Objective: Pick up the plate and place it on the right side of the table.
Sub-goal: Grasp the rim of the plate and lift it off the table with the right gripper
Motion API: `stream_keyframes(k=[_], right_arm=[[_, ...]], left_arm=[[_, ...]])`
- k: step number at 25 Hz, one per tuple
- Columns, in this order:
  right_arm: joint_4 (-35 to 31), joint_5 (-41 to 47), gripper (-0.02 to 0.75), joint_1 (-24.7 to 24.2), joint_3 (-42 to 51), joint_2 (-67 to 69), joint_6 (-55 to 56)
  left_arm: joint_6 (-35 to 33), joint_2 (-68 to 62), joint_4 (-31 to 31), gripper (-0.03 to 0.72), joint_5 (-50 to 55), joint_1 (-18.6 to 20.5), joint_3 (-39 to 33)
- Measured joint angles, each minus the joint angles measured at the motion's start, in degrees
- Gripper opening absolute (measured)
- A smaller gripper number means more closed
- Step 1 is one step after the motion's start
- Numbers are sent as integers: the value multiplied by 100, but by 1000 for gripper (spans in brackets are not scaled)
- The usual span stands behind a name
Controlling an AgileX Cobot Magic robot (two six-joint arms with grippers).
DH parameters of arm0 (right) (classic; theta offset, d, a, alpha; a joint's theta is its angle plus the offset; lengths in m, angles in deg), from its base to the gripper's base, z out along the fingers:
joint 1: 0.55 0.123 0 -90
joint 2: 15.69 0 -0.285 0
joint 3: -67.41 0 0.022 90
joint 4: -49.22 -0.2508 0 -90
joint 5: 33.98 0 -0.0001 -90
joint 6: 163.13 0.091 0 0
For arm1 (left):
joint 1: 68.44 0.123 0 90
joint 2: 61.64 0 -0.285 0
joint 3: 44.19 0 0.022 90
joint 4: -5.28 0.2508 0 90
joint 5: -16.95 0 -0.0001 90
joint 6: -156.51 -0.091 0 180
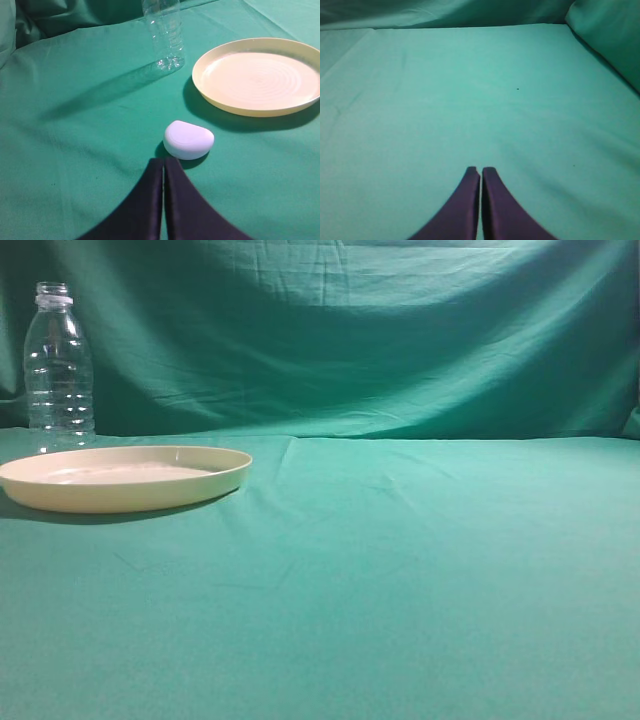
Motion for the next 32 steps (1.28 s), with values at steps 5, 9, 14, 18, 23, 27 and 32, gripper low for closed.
stream_keyframes(k=[5, 9, 14, 18, 23, 27, 32], right_arm=[[0, 0, 0, 0, 0, 0, 0], [0, 0, 0, 0, 0, 0, 0], [0, 0, 0, 0, 0, 0, 0], [46, -9, 0, 0, 0, 0, -55], [11, -979, 0, 0, 34, 0, 63], [-94, -2847, 0, 0, 34, 0, 433], [388, -2740, 0, 0, -474, 133, 1293]], left_arm=[[0, 0, 0, 0, 0, 0, 0], [0, 0, 0, 0, 0, 0, 0], [0, 0, 0, 0, 0, 0, 0], [0, 0, 0, 0, 0, 0, 0], [0, 0, 0, 0, 0, 0, 0], [0, 0, 0, 0, 0, 0, 0], [0, 0, 0, 0, 0, 0, 0]])
